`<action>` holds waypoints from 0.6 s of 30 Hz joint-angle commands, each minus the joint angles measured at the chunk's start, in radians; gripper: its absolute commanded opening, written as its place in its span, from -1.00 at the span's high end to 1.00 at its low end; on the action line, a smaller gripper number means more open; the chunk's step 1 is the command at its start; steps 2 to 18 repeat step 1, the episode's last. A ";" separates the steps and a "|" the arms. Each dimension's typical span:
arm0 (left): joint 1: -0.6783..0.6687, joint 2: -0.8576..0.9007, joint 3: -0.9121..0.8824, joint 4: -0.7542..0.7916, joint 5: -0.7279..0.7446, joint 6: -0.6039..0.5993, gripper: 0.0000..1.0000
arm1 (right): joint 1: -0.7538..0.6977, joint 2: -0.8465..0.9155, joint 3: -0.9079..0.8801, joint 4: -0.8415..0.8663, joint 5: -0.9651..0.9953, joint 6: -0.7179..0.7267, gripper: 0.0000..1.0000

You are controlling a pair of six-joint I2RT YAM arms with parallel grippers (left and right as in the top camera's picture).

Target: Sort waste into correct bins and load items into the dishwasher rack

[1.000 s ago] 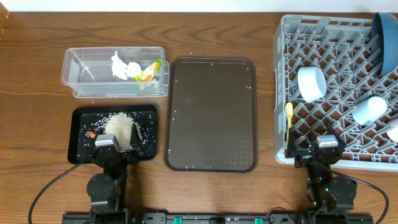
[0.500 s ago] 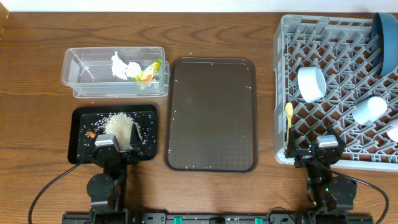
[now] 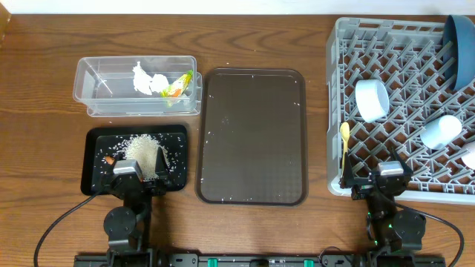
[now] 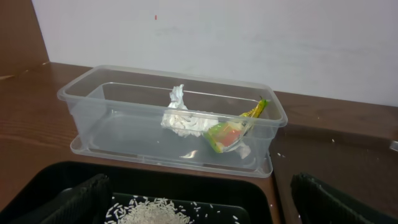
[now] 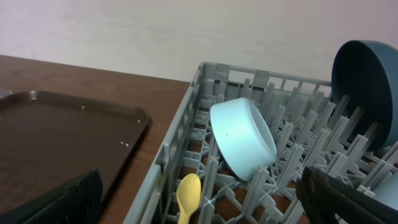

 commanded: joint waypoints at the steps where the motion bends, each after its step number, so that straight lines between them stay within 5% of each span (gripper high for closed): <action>1: 0.002 -0.006 -0.008 -0.048 -0.013 0.009 -0.88 | -0.009 -0.009 -0.002 -0.004 0.006 -0.011 -0.99; 18: 0.002 -0.006 -0.008 -0.048 -0.013 0.009 -0.88 | -0.009 -0.009 -0.002 -0.004 0.006 -0.011 -0.99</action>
